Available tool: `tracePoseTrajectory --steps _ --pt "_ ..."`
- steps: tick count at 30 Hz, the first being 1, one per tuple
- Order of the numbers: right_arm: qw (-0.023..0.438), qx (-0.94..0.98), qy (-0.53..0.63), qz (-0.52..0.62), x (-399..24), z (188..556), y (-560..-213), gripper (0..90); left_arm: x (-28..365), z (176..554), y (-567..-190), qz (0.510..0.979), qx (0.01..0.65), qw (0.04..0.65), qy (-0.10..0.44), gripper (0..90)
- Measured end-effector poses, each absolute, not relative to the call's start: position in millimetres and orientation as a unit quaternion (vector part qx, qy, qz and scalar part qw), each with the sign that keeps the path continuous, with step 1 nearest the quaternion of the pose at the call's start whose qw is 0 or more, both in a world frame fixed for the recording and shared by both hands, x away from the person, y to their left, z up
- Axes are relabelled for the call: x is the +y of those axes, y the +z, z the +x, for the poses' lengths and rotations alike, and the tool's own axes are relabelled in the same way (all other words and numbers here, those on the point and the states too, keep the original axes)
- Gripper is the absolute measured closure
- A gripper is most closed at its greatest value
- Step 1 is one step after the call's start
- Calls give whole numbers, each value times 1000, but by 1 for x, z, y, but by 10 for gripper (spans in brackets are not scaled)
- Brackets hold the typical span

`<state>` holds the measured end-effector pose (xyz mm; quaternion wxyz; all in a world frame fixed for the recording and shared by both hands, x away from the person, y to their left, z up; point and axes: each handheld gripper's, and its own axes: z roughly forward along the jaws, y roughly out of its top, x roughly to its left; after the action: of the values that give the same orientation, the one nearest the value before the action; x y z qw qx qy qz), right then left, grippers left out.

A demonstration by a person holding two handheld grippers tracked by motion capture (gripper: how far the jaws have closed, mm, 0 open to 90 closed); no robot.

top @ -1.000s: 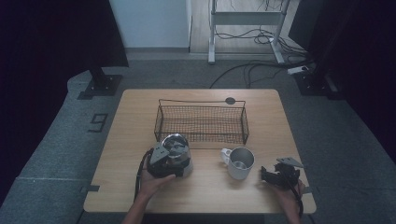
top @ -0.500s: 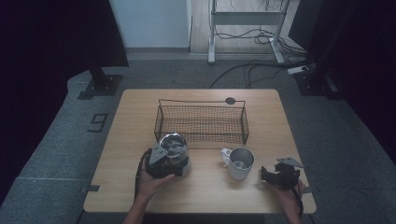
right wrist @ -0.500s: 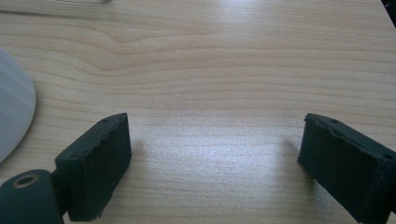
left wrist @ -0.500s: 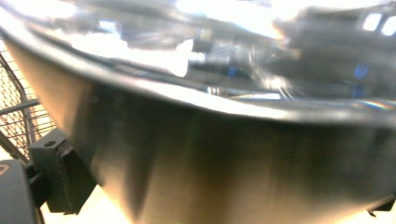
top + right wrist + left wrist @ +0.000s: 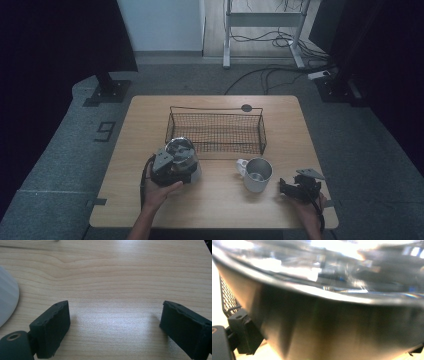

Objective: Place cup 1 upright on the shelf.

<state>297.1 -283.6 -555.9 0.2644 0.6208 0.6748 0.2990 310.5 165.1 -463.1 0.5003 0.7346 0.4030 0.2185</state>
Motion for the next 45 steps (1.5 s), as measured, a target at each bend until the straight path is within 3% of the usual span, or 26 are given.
tracePoseTrajectory --steps 45 --pt "267 672 299 623 -284 297 -556 103 172 332 -429 724 407 509 225 42"
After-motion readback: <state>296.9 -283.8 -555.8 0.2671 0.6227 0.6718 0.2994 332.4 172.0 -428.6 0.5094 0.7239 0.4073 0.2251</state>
